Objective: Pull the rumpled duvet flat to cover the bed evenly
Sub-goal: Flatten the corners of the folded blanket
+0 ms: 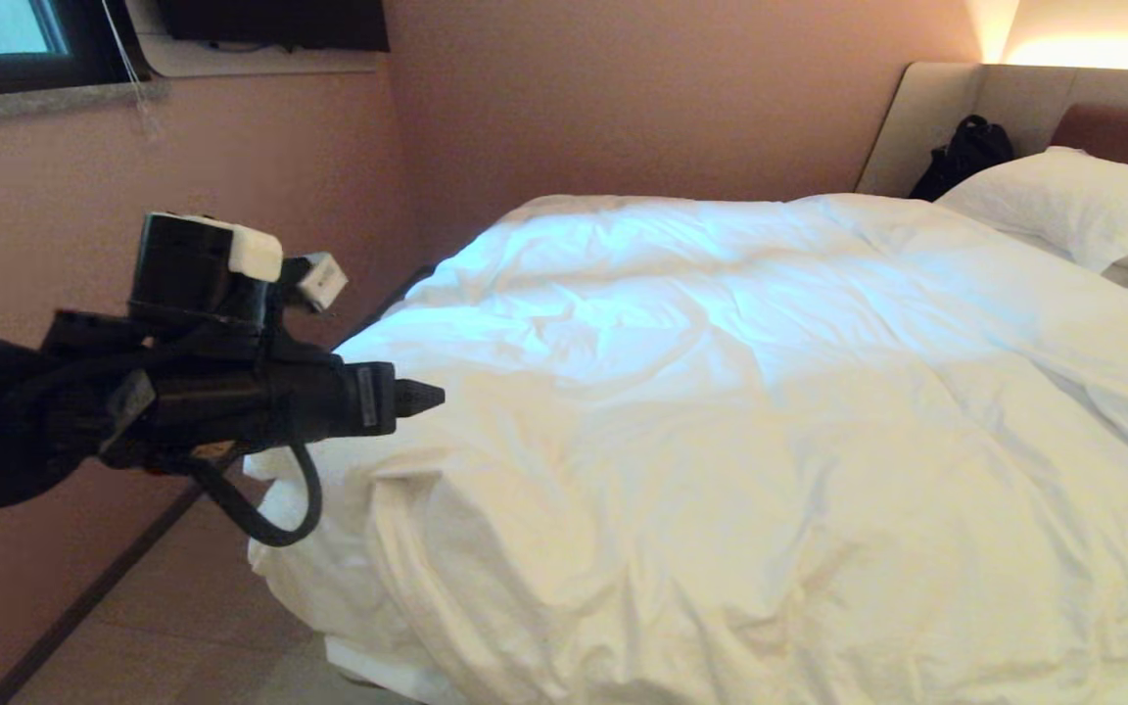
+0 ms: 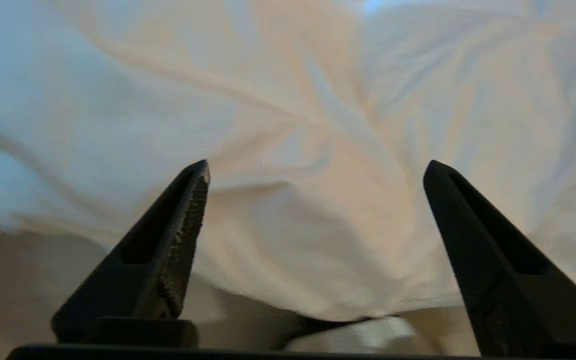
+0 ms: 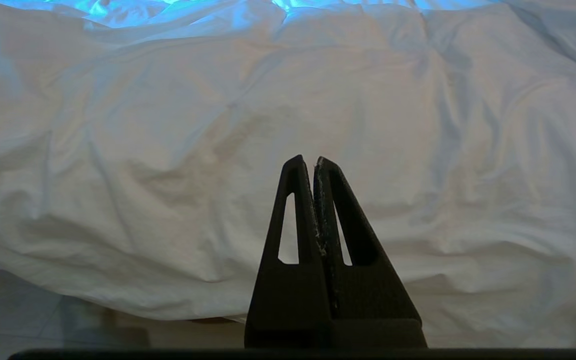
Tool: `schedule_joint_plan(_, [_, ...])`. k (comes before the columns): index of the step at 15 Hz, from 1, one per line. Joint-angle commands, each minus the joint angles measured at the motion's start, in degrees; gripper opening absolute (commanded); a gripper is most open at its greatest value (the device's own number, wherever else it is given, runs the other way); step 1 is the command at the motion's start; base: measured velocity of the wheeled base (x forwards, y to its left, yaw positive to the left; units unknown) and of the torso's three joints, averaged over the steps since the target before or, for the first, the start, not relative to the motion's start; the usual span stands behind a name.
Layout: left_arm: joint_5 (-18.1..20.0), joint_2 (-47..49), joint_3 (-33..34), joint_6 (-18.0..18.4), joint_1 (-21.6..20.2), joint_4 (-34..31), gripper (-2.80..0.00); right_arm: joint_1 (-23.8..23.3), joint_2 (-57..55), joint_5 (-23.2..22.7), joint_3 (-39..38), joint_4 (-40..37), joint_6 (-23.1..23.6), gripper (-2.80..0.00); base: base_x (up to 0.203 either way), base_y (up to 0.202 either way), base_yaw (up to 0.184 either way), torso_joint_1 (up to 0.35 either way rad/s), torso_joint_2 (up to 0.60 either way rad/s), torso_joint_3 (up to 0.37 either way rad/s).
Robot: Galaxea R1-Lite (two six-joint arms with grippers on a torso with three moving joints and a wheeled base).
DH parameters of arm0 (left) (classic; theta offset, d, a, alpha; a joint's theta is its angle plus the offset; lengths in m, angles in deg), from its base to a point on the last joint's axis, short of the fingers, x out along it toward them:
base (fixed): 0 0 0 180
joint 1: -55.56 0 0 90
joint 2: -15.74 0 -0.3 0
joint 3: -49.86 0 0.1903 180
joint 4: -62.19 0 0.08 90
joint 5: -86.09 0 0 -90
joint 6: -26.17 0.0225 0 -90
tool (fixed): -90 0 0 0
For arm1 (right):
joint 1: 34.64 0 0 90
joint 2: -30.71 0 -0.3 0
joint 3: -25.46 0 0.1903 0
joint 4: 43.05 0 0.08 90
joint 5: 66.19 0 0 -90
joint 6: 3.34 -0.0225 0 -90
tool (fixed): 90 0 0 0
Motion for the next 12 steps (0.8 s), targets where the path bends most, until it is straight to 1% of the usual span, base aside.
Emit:
schedule_joint_plan(1, [-0.2, -2.6, 1.7, 10.3, -3.7, 0.0, 0.0, 0.0, 0.0, 0.0, 0.0, 0.0, 0.0, -2.8, 0.0, 0.0, 0.0, 0.0, 0.0, 0.0])
schedule_joint_plan(4, [-0.5, -2.0, 3.8, 24.7, -12.2, -0.6, 0.0, 0.0, 0.0, 0.0, -0.1, 0.0, 0.0, -2.8, 0.0, 0.0, 0.0, 0.0, 0.0, 0.0])
schedule_joint_plan(5, [-0.6, -1.1, 4.7, 30.1, -15.5, -0.4, 0.0, 0.0, 0.0, 0.0, 0.0, 0.0, 0.0, -2.8, 0.0, 0.0, 0.0, 0.0, 0.0, 0.0])
schedule_joint_plan(6, [-0.5, 0.1, 5.4, 34.5, -18.3, 0.0, 0.0, 0.0, 0.0, 0.0, -0.1, 0.0, 0.0, -2.8, 0.0, 0.0, 0.0, 0.0, 0.0, 0.0])
schedule_joint_plan(7, [-0.5, 1.3, 5.9, 37.1, -19.8, 0.3, 0.0, 0.0, 0.0, 0.0, 0.0, 0.0, 0.0, -2.8, 0.0, 0.0, 0.0, 0.0, 0.0, 0.0])
schedule_joint_plan(8, [-0.5, 2.0, 5.9, 38.2, -21.1, 0.6, -2.8, 0.0, 0.0, 0.0, 0.0, 0.0, 0.0, -2.8, 0.0, 0.0, 0.0, 0.0, 0.0, 0.0])
schedule_joint_plan(10, [-0.6, 3.4, 5.8, 39.0, -22.5, 1.3, -2.8, 0.0, 0.0, 0.0, 0.0, 0.0, 0.0, -2.8, 0.0, 0.0, 0.0, 0.0, 0.0, 0.0])
schedule_joint_plan(12, [-0.6, 5.4, 6.6, 43.2, -23.1, 1.5, -2.8, 0.0, 0.0, 0.0, 0.0, 0.0, 0.0, -2.8, 0.0, 0.0, 0.0, 0.0, 0.0, 0.0])
